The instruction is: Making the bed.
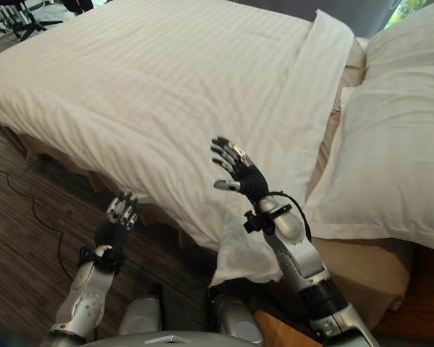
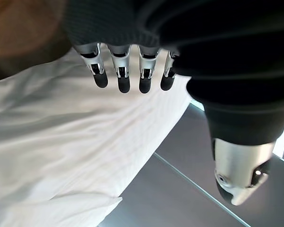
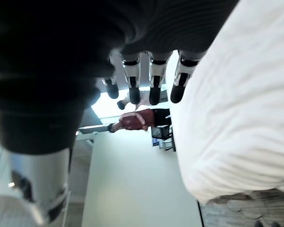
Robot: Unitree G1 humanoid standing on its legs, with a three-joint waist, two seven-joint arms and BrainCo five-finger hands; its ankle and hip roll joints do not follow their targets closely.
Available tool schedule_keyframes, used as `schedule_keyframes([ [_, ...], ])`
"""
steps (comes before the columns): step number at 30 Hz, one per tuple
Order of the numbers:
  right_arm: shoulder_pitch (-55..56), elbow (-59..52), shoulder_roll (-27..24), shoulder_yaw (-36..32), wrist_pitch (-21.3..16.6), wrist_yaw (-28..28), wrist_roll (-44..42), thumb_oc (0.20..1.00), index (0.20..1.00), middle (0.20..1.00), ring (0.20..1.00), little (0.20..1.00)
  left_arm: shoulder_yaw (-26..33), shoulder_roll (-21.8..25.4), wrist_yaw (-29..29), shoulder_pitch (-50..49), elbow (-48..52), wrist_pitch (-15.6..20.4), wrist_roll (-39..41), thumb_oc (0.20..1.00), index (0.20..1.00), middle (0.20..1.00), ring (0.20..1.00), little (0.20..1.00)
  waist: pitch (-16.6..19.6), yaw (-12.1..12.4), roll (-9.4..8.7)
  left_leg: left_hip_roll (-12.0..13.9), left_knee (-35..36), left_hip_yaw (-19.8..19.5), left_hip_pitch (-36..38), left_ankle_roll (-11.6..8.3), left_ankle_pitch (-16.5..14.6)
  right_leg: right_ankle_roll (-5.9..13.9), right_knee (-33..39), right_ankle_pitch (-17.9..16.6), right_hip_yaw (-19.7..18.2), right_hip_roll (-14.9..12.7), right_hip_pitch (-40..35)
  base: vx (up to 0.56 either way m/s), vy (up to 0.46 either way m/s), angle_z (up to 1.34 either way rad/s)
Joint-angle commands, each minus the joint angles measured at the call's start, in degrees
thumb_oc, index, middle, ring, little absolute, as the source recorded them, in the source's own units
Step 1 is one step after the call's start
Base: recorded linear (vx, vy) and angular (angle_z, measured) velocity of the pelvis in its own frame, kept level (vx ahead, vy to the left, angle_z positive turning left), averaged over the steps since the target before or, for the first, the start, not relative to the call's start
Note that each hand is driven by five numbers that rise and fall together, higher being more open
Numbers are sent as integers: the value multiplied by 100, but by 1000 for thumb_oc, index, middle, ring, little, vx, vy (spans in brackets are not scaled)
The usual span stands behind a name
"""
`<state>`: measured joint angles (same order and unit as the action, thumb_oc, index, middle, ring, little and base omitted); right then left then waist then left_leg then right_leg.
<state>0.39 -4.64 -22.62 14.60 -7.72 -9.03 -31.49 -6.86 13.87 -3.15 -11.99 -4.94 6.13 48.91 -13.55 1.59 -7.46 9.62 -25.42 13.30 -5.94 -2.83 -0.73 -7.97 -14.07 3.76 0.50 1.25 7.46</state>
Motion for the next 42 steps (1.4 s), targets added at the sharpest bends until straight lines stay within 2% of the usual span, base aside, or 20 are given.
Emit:
schedule_keyframes([
  [1, 218, -404, -223, -281, -180, -48, 26, 1000, 1000, 1000, 1000, 1000, 86, 40, -275, 93, 585, 193, 5, 1000, 1000, 1000, 1000, 1000, 411, -335, 353, 542, 221, 406, 204, -280, 700, 928, 1407, -77, 505, -370, -1240, -66, -59, 140],
  [2, 539, -382, -139, -425, -157, 49, 81, 1000, 1000, 1000, 1000, 1000, 32, 138, -235, 199, 567, 177, -123, 1000, 1000, 1000, 1000, 1000, 509, -488, 480, 573, 494, 685, 598, -394, 718, 943, 1319, 57, 1010, -389, -1311, -85, -38, 139],
  [3, 670, -331, -78, -489, -169, 127, 82, 1000, 1000, 1000, 1000, 1000, 2, 181, -172, 273, 534, 190, -183, 1000, 1000, 1000, 1000, 1000, 559, -556, 528, 536, 648, 782, 680, -440, 714, 961, 1237, 109, 1218, -428, -1295, -56, 54, 196],
  [4, 855, -343, 21, -572, -170, 151, 71, 1000, 1000, 1000, 1000, 1000, -19, 197, -165, 347, 580, 179, -189, 1000, 1000, 1000, 1000, 1000, 644, -670, 657, 353, 1487, 1073, 1046, -416, 554, 1032, 1176, 158, 1552, -468, -1286, -46, 112, 166],
  [5, 914, -288, 39, -569, -156, 156, 84, 1000, 1000, 1000, 1000, 1000, -51, 181, -167, 393, 586, 177, -256, 1000, 1000, 1000, 1000, 1000, 700, -711, 725, 167, 1904, 978, 1154, -367, 372, 1053, 1206, 118, 1669, -481, -1298, -24, 97, 172],
  [6, 915, -287, 37, -568, -157, 156, 84, 1000, 1000, 1000, 1000, 1000, -51, 179, -166, 392, 586, 177, -257, 1000, 1000, 1000, 1000, 1000, 697, -726, 723, 154, 1929, 967, 1167, -361, 384, 1059, 1210, 118, 1683, -488, -1309, -24, 94, 107],
  [8, 953, -194, 11, -539, -108, 150, 246, 1000, 1000, 1000, 1000, 1000, -44, 210, -129, 383, 680, 179, -353, 1000, 1000, 1000, 1000, 1000, 810, -711, 765, -58, 2452, 637, 1276, -271, 198, 1091, 1286, 100, 1802, -524, -1324, -28, 112, 106],
  [10, 946, -110, 24, -576, -54, 179, 403, 1000, 1000, 1000, 1000, 1000, 50, 302, -157, 269, 933, 180, -577, 1000, 1000, 1000, 1000, 1000, 872, -637, 756, -231, 2648, 414, 1310, -193, 162, 1160, 1370, -40, 1896, -617, -1360, 6, 127, 81],
  [14, 806, -36, 121, -460, -36, 239, 576, 1000, 1000, 1000, 1000, 1000, 169, 239, -109, 23, 984, 180, -675, 1000, 1000, 1000, 1000, 1000, 883, -456, 772, -422, 2815, 309, 1323, -51, 117, 1252, 1354, -150, 1941, -753, -1345, -10, 113, 74],
  [19, 694, -42, 175, -258, 8, 242, 656, 1000, 1000, 1000, 1000, 1000, 159, 196, -45, -28, 969, 184, -673, 1000, 1000, 1000, 1000, 1000, 865, -371, 744, -554, 2846, 171, 1292, 43, 67, 1299, 1249, -196, 1959, -857, -1297, -29, 91, 22],
  [29, 668, 36, 157, -228, 58, 255, 731, 1000, 1000, 1000, 1000, 1000, 137, 163, 19, 60, 1001, 223, -672, 1000, 1000, 1000, 1000, 1000, 964, -289, 655, -651, 2940, 205, 1361, 142, 24, 1384, 1316, -291, 1853, -891, -1305, 4, 41, -16],
  [42, 745, 72, 147, -122, 128, 137, 722, 1000, 1000, 1000, 1000, 1000, 133, 106, -34, -60, 952, 190, -731, 1000, 1000, 1000, 1000, 1000, 1019, -307, 616, -635, 2996, 295, 1478, 148, 15, 1406, 1412, -320, 1762, -830, -1363, -3, 2, -1],
])
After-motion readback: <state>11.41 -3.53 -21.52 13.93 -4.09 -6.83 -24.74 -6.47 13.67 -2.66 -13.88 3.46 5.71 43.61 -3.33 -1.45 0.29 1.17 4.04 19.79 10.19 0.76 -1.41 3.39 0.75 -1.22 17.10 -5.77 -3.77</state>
